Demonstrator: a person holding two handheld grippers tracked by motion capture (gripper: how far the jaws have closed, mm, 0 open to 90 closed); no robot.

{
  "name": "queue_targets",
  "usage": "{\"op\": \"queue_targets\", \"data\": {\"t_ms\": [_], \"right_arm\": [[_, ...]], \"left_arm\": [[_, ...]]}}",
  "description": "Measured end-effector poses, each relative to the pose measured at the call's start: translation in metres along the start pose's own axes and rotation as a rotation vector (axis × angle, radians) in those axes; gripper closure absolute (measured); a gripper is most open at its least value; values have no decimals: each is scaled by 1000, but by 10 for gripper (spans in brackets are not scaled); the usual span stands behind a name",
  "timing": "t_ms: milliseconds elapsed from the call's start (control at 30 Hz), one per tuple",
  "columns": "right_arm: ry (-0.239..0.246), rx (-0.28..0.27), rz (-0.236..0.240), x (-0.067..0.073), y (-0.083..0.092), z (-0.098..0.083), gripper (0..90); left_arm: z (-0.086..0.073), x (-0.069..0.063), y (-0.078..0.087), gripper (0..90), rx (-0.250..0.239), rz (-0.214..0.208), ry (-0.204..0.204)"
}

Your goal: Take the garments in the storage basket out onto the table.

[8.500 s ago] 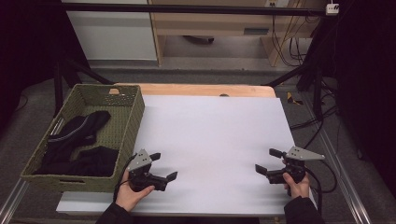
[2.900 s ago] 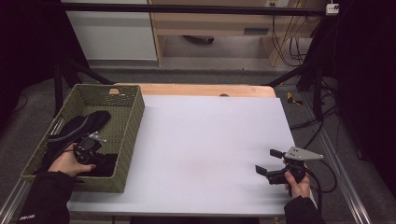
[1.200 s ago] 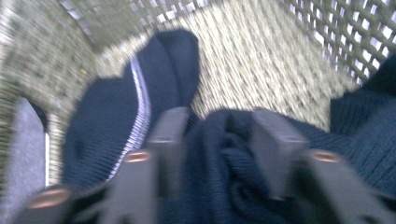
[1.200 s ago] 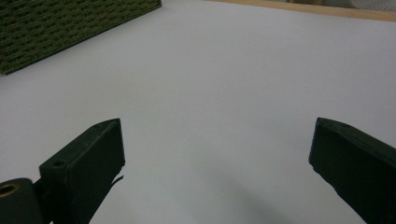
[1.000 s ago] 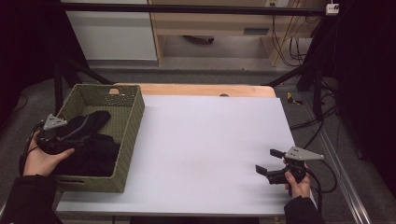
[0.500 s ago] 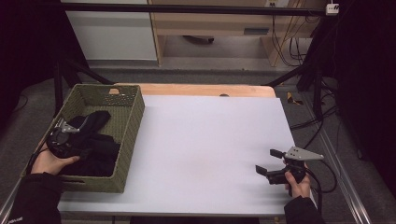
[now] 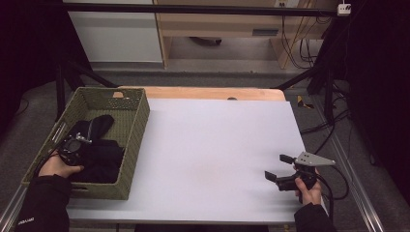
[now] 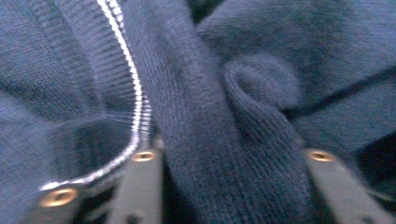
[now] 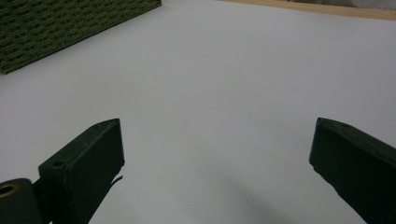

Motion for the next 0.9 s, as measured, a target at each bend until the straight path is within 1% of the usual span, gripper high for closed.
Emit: {"op": "queue_targets", "data": {"t_ms": [33, 100, 233, 267, 367, 400, 433, 467, 500, 533, 567, 600, 633, 667, 700, 733, 767, 800, 833, 867, 900], "right_arm": [[2, -1, 0, 0, 0, 0, 36], [1, -1, 0, 0, 0, 0, 36], [-1, -1, 0, 0, 0, 0, 37], [0, -1, 1, 0, 0, 0, 37], [0, -2, 1, 0, 0, 0, 37], [-2, -1, 1, 0, 0, 0, 37], [-2, -1, 1, 0, 0, 0, 37], [-3, -1, 1, 0, 0, 0, 38], [-4, 0, 1, 0, 0, 0, 37], [-4, 0, 1, 0, 0, 0, 37], [-3, -1, 1, 0, 0, 0, 37], [-2, -1, -1, 0, -1, 0, 38], [-2, -1, -1, 0, -1, 0, 38], [-4, -1, 0, 0, 0, 0, 37], [-4, -1, 0, 0, 0, 0, 37], [-4, -2, -1, 0, 0, 0, 37], [-2, -3, -2, 0, 0, 0, 38], [-2, -2, -2, 0, 0, 0, 37], [-1, -2, -2, 0, 0, 0, 37], [-1, -3, -3, 0, 0, 0, 38], [-1, -3, -2, 0, 0, 0, 38]], "left_arm": [[0, 0, 0, 723, 0, -2, -2], [0, 0, 1, 758, -4, -2, 2], [0, 1, 8, 778, -62, -7, 6], [0, 1, 8, 780, -62, -7, 6], [1, 1, 14, 783, -120, -3, 8], [2, 1, 15, 784, -130, 3, 4], [3, 0, 18, 784, -153, 19, -5], [3, 0, 18, 785, -153, 19, -5], [4, 0, 22, 786, -174, 44, -15], [4, 0, 22, 787, -174, 44, -15], [5, -1, 26, 787, -195, 59, -18], [6, 0, 30, 789, -227, 74, -14], [6, 0, 30, 789, -227, 74, -14], [6, 0, 34, 790, -254, 90, -1], [6, 0, 34, 790, -254, 90, -1], [8, 1, 38, 791, -286, 110, 4], [8, 1, 38, 791, -286, 110, 4], [9, 0, 44, 792, -317, 132, 7], [9, 0, 44, 793, -317, 132, 7], [12, 1, 52, 793, -360, 153, 10], [12, 1, 52, 794, -360, 153, 10]]}}
Point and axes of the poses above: each handheld gripper's, and its own axes: y roughly backward along the jaws, z roughly out of its top, x roughly to its left, the point moved 3 cm from there along -y, roughly forward along the jaws
